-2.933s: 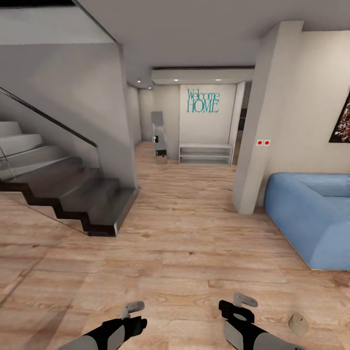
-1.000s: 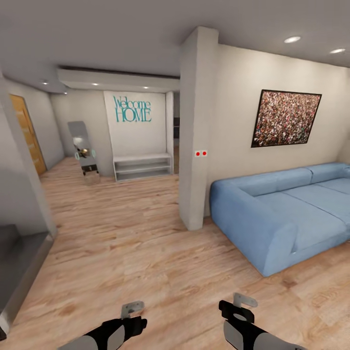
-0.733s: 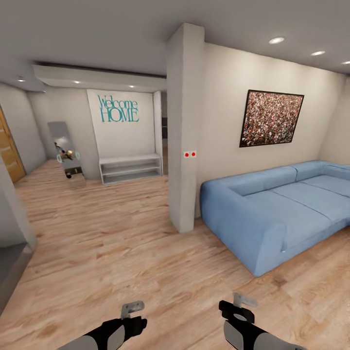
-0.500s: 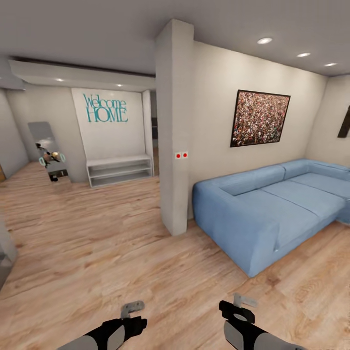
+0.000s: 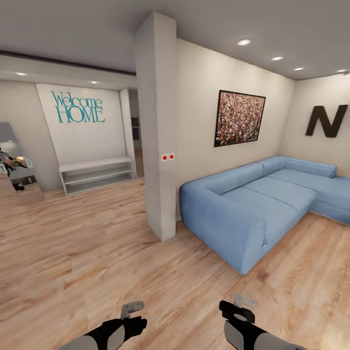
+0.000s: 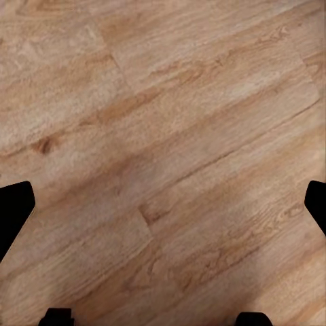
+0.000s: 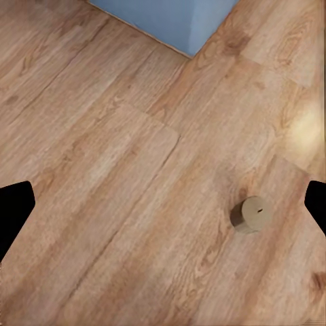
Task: Place each of the two pumpkins and all three candles from the living room inside a cabinet in the living room (use any cabinet), then make sure every cabinet is closed, and position the cauldron so it is next to a table in the living room.
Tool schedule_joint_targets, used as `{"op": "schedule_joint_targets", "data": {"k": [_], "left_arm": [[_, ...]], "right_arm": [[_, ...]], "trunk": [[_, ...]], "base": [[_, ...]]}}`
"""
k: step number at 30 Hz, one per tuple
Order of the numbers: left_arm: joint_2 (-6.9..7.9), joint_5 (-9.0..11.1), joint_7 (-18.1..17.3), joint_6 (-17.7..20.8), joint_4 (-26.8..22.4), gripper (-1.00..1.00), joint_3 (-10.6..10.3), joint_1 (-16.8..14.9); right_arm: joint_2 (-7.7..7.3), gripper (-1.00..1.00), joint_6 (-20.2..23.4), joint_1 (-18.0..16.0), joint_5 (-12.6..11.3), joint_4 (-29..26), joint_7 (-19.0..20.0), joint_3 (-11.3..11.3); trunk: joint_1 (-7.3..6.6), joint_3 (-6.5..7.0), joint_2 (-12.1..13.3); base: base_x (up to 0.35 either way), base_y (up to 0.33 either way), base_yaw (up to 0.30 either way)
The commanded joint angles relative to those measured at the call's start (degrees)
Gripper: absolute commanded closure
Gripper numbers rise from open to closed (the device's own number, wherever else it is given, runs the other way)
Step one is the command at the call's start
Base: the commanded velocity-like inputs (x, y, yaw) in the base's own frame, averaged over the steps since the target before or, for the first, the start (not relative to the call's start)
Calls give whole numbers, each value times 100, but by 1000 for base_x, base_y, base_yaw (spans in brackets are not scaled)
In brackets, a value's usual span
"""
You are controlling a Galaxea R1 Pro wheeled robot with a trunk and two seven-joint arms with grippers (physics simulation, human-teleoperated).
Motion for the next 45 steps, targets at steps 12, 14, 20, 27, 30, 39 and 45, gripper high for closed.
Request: {"op": "schedule_joint_targets", "data": {"k": [12, 14, 20, 27, 30, 39, 45], "left_arm": [[0, -60, -8, 31, -12, -100, 49, -1], [0, -60, -7, 31, -12, -100, 49, -1], [0, -60, -9, 26, -12, -100, 49, -1], [0, -60, -7, 30, -12, -100, 49, -1], [0, -60, -6, 31, -12, -100, 49, -1], [0, -60, -5, 31, -12, -100, 49, -1], [0, -60, -5, 31, -12, -100, 49, -1]], "right_arm": [[-1, -100, -22, -6, -61, 0, -19, 49], [-1, -100, -22, -6, -60, -2, -19, 49], [-1, -100, -22, -6, -63, 0, -19, 48], [-1, -100, -22, -6, -64, 0, -19, 48], [-5, -100, -22, -6, -66, 0, -19, 48], [-9, -100, -22, -6, -63, 0, -19, 48], [-11, -100, -22, -6, -65, 0, -19, 48]], "trunk": [[3, -11, -9], [3, -11, -9], [3, -11, -9], [3, -11, -9], [3, -11, -9], [3, -11, -9], [3, -11, -9]], "base": [[127, 309, -270], [129, 310, -268], [199, 283, -268], [205, 126, -268], [93, 10, -268], [11, 1, -268], [0, 0, -268]]}}
